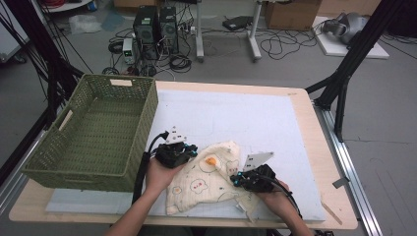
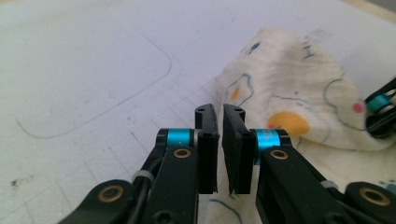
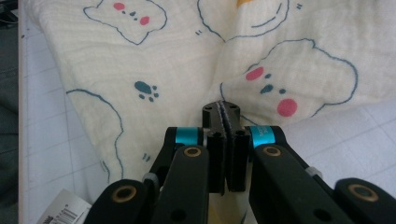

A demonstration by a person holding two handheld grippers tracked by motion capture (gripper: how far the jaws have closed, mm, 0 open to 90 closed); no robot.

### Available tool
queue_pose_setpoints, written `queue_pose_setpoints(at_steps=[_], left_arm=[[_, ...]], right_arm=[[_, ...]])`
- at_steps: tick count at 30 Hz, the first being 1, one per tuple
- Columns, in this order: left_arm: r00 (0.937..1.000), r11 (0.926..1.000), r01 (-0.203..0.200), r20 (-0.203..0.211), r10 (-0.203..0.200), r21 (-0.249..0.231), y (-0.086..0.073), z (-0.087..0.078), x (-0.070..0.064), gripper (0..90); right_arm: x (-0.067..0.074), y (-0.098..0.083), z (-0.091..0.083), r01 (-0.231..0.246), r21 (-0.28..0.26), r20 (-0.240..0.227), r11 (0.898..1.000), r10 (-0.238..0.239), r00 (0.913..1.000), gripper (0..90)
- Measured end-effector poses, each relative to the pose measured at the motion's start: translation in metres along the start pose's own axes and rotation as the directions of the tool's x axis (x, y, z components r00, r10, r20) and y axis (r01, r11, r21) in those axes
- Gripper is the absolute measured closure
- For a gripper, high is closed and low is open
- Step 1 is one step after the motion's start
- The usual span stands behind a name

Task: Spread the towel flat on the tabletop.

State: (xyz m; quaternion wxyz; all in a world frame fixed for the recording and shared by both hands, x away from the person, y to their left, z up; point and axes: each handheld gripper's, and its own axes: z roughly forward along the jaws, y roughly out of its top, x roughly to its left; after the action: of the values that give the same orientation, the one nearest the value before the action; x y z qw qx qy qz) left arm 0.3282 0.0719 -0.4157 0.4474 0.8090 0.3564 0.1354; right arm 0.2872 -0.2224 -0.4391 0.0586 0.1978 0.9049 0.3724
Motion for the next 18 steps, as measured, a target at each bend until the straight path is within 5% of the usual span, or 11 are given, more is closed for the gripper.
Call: queue_pose_setpoints(at_steps=[4, 8, 12, 15, 18], left_arm=[[0.9995, 0.9974, -0.009, 0.032, 0.007, 0.071, -0.004, 0.016, -0.001, 83.8], [0.9977, 0.9854, -0.034, 0.063, 0.024, 0.167, -0.008, 0.032, -0.01, 72.0], [0.9969, 0.9849, -0.063, 0.058, 0.054, 0.162, -0.007, 0.033, -0.014, 73.7], [0.9941, 0.9802, -0.106, 0.042, 0.1, 0.168, -0.006, 0.033, -0.017, 87.7], [0.9945, 0.9884, -0.103, -0.007, 0.104, 0.112, -0.002, 0.024, -0.016, 88.8]], right_arm=[[0.0, 0.0, 0.0, -0.001, 0.0, -0.002, 1.0, 0.001, 1.0, 89.4], [-0.001, -0.001, 0.0, -0.001, -0.002, -0.008, 1.0, 0.001, 1.0, 89.4], [-0.002, -0.001, 0.0, -0.005, -0.003, -0.014, 1.0, 0.005, 0.9999, 89.4], [-0.003, -0.001, 0.0, -0.008, -0.005, -0.018, 1.0, 0.008, 0.9998, 89.3], [-0.003, -0.001, 0.0, -0.011, -0.005, -0.019, 1.0, 0.011, 0.9998, 89.3]])
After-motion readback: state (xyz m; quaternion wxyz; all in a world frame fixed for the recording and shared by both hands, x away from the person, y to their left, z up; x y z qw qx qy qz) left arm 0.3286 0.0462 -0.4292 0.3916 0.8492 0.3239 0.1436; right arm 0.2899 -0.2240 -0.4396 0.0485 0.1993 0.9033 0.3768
